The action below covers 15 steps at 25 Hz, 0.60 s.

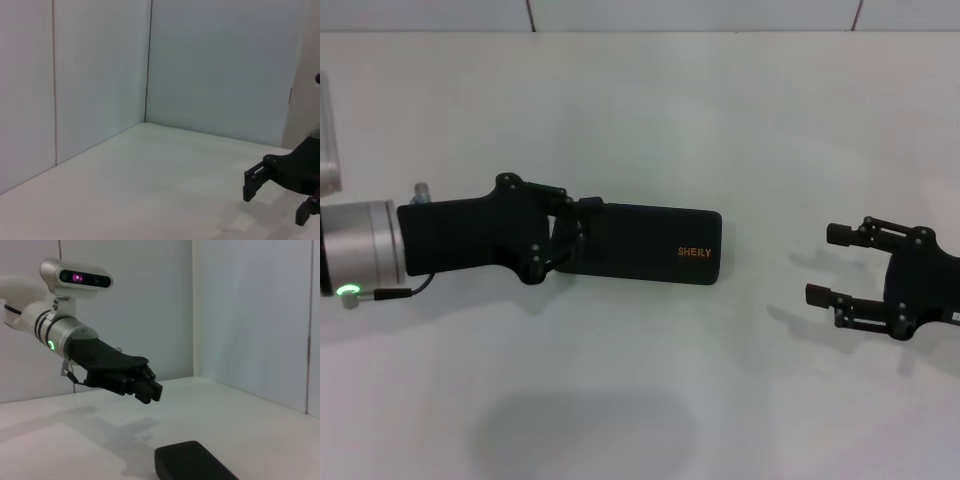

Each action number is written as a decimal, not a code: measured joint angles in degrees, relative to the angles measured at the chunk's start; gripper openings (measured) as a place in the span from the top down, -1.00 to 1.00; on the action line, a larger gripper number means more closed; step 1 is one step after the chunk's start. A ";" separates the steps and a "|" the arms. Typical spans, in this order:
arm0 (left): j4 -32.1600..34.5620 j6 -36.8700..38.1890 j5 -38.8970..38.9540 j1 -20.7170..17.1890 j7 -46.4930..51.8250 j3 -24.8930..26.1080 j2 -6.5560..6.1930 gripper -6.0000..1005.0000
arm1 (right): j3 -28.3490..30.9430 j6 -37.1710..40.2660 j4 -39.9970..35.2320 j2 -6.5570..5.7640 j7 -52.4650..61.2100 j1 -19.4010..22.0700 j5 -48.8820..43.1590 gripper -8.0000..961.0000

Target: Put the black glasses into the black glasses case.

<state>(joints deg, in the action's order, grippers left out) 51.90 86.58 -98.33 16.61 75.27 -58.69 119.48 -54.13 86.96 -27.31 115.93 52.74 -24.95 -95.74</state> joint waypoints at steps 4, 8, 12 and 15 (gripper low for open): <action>0.11 1.71 0.44 -1.04 -0.26 1.92 -0.04 0.73 | -0.02 1.23 -0.02 -0.07 0.00 0.04 -0.30 -0.57; 0.15 3.65 0.42 -2.31 -0.55 3.35 -0.52 0.44 | -0.01 1.93 0.03 -0.14 0.00 0.15 -0.32 -0.57; -0.56 4.08 -0.11 -3.80 -0.88 5.01 -1.10 0.07 | -0.01 3.17 0.49 -0.09 -0.21 0.22 -0.43 -0.57; -2.68 4.20 -0.68 -4.99 -3.02 6.67 -1.66 -0.20 | -0.01 4.41 0.55 -0.09 -0.62 0.52 -0.57 -0.57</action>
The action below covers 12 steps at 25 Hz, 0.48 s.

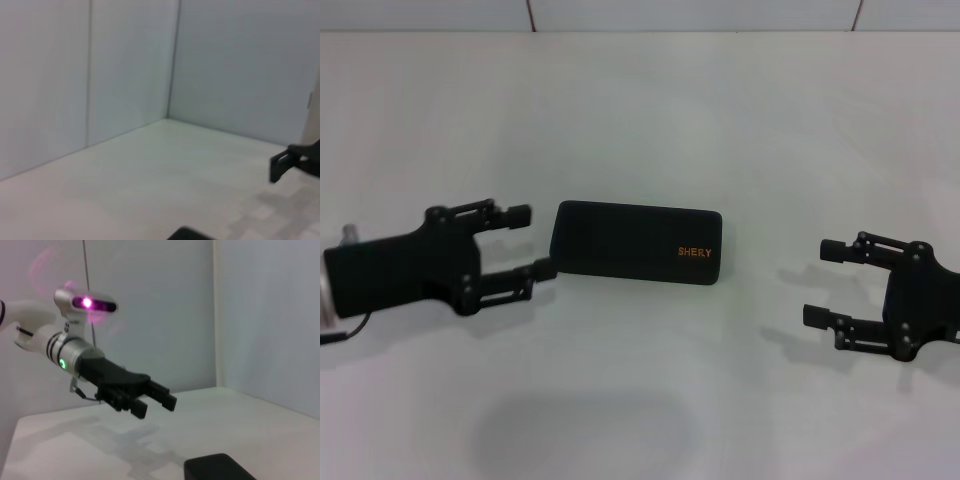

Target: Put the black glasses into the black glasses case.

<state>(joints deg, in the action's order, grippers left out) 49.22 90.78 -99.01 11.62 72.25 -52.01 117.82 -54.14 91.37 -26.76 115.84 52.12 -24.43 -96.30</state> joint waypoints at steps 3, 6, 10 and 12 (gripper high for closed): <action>-2.94 0.04 -0.64 -1.24 -3.83 1.70 -0.20 -0.38 | 0.00 0.96 0.42 0.09 -1.51 0.86 -0.02 -0.57; -6.62 -0.04 -1.14 -2.43 -7.21 3.73 -0.23 -0.50 | 0.19 0.72 3.49 0.17 -4.69 1.21 0.25 -0.57; -11.39 -0.58 -1.79 -3.81 -11.91 5.90 -0.39 -0.66 | 0.52 -0.83 8.16 0.18 -10.04 1.22 0.37 -0.57; -12.77 -0.86 -2.76 -4.11 -12.94 6.47 -0.41 -0.74 | 0.53 -1.77 9.90 0.22 -12.28 1.23 0.42 -0.57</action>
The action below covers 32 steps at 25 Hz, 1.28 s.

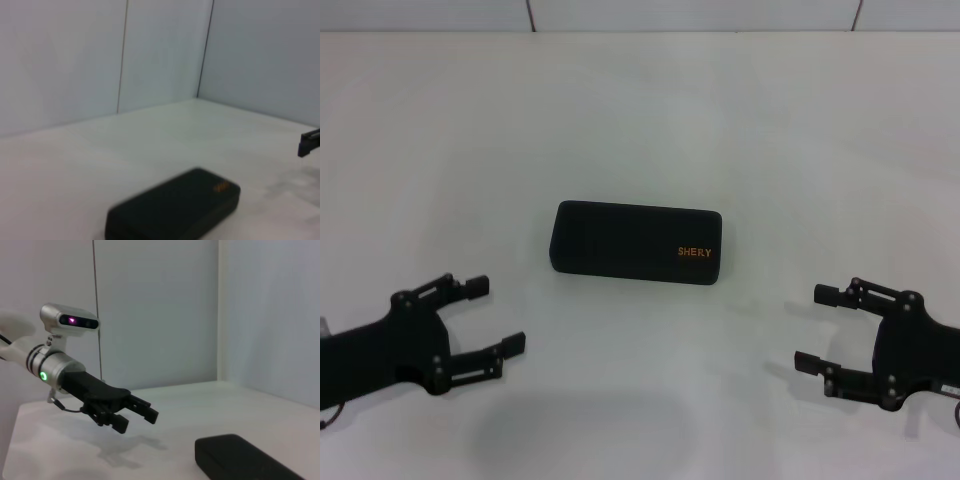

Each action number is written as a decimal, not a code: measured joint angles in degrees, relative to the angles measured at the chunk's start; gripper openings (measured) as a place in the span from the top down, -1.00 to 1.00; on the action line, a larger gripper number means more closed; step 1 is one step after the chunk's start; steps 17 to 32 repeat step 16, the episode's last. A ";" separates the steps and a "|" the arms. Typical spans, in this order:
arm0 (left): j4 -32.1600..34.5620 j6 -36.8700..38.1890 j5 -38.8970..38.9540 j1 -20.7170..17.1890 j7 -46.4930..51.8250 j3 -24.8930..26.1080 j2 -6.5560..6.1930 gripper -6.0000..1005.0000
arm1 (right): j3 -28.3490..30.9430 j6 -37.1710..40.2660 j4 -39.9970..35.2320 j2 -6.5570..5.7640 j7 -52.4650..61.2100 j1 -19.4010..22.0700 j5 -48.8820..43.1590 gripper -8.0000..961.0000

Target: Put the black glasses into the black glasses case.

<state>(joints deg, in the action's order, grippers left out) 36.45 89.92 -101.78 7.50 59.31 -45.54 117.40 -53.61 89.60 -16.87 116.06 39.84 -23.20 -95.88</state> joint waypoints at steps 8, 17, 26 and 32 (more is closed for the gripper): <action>-0.97 0.13 -1.12 -0.49 -1.50 0.24 0.43 -0.76 | 0.09 -1.25 1.92 0.13 -2.06 -0.07 1.48 -0.57; -1.00 1.24 -1.05 -0.33 -1.38 0.24 0.57 -0.75 | 0.09 -1.58 1.92 0.05 -2.10 -0.12 2.44 -0.57; -1.00 1.24 -1.05 -0.33 -1.38 0.24 0.57 -0.75 | 0.09 -1.58 1.92 0.05 -2.10 -0.12 2.44 -0.57; -1.00 1.24 -1.05 -0.33 -1.38 0.24 0.57 -0.75 | 0.09 -1.58 1.92 0.05 -2.10 -0.12 2.44 -0.57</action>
